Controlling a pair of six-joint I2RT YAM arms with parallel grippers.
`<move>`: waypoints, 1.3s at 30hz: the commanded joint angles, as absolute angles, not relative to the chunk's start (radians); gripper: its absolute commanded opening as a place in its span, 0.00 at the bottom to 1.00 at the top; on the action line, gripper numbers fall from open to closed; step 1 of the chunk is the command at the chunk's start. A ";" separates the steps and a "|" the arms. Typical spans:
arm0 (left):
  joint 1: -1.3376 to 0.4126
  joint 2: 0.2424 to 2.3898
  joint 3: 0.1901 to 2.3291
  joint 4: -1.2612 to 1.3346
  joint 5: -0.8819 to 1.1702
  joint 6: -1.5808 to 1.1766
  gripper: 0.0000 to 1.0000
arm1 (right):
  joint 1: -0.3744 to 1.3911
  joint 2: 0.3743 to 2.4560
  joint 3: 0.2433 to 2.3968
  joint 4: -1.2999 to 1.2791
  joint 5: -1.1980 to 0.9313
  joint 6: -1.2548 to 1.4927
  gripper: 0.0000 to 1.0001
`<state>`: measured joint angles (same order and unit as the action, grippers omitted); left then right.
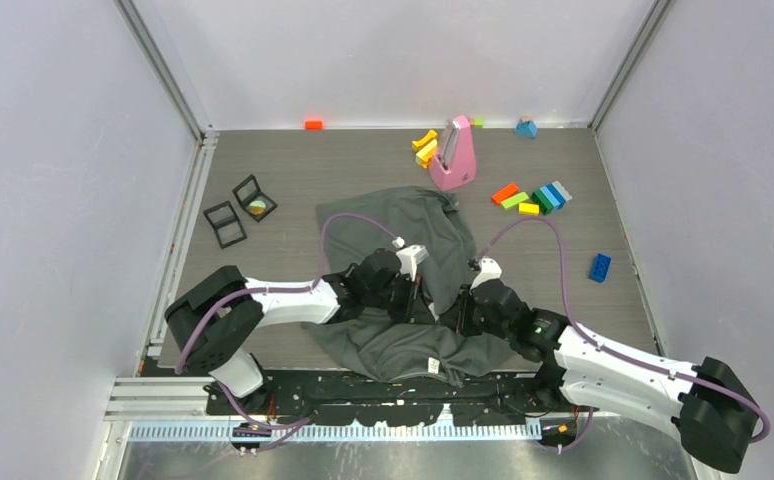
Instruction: Pin the brooch onto the clothing
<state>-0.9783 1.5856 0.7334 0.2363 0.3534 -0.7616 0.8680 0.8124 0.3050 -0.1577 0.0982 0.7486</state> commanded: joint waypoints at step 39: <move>-1.101 1.614 0.775 0.384 0.567 -0.602 0.00 | 0.752 1.239 0.532 -0.109 -0.169 0.943 0.00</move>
